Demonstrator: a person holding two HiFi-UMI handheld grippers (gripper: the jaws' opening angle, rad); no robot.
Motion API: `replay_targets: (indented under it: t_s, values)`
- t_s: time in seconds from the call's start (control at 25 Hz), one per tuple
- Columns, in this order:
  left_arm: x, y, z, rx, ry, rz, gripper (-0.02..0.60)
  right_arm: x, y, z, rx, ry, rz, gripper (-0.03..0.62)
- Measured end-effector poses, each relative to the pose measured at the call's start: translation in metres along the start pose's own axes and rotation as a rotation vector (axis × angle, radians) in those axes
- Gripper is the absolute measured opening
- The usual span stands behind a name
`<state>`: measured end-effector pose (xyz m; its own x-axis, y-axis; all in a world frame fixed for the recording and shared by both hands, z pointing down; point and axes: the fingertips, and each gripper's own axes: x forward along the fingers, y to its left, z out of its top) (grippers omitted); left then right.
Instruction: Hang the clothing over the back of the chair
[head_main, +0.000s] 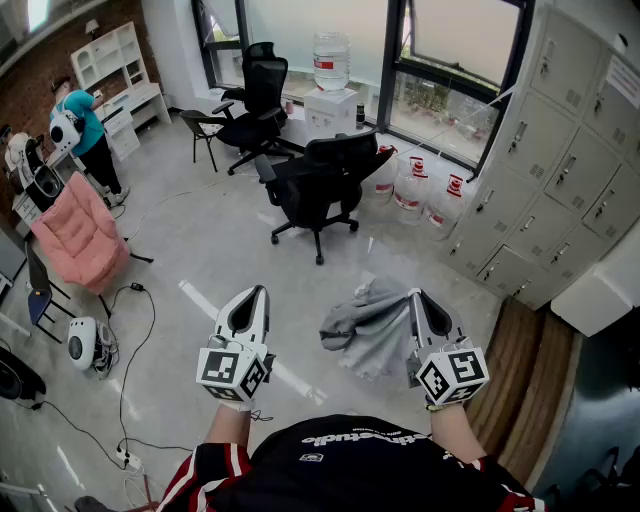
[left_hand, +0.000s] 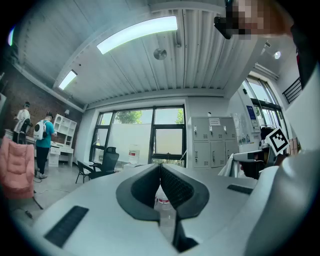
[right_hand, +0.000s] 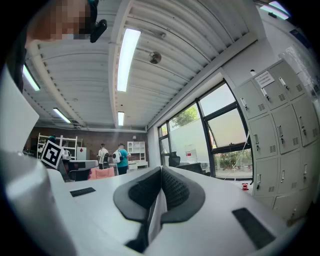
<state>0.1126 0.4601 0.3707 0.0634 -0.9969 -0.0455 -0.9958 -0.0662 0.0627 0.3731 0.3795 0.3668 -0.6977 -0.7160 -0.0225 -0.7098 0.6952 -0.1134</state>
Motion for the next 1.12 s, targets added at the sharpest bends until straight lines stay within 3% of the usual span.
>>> replay_targets:
  t_s: [1.12]
  values:
    - [-0.012, 0.027, -0.003, 0.002, 0.015, -0.027, 0.025, 0.014, 0.024, -0.010, 0.012, 0.029, -0.014, 0.015]
